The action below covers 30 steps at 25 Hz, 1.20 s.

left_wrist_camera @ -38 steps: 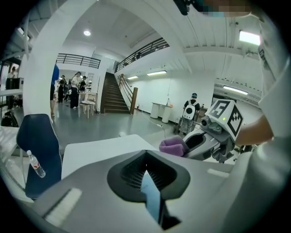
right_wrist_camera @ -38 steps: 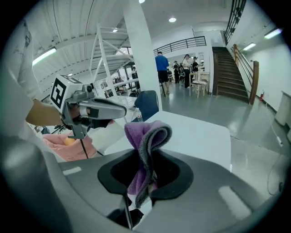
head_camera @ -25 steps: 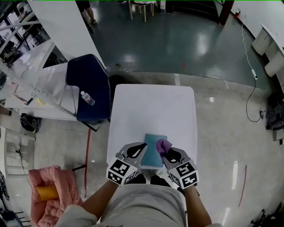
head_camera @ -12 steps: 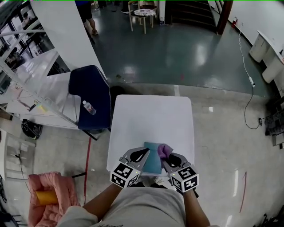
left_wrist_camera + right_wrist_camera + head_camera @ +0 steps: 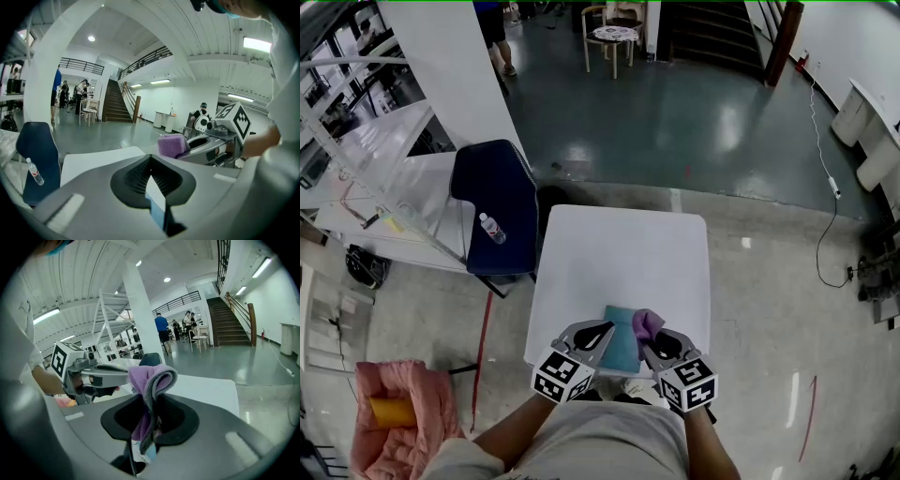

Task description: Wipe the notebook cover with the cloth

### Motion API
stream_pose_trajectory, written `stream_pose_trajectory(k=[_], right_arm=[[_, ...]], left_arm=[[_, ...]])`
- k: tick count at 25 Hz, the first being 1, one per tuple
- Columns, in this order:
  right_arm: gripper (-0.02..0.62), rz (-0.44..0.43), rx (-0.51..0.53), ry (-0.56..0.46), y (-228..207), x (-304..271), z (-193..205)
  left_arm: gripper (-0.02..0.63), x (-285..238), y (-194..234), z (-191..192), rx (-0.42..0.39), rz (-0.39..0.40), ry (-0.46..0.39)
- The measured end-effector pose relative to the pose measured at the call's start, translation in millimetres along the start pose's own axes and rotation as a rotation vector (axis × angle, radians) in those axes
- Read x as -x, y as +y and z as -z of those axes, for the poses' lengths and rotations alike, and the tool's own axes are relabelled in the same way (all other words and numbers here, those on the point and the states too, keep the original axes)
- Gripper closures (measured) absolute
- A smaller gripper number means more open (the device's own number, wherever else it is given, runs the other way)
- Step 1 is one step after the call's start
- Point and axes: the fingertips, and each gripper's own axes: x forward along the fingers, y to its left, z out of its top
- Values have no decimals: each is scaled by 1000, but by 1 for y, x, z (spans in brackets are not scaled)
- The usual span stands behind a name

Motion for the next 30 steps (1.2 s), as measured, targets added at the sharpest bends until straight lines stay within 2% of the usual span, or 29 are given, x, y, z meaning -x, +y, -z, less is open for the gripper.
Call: stream_pose_trajectory(k=[30], right_arm=[[491, -17, 18, 11, 9, 0, 2]], left_arm=[[606, 4, -3, -3, -18, 15, 5]])
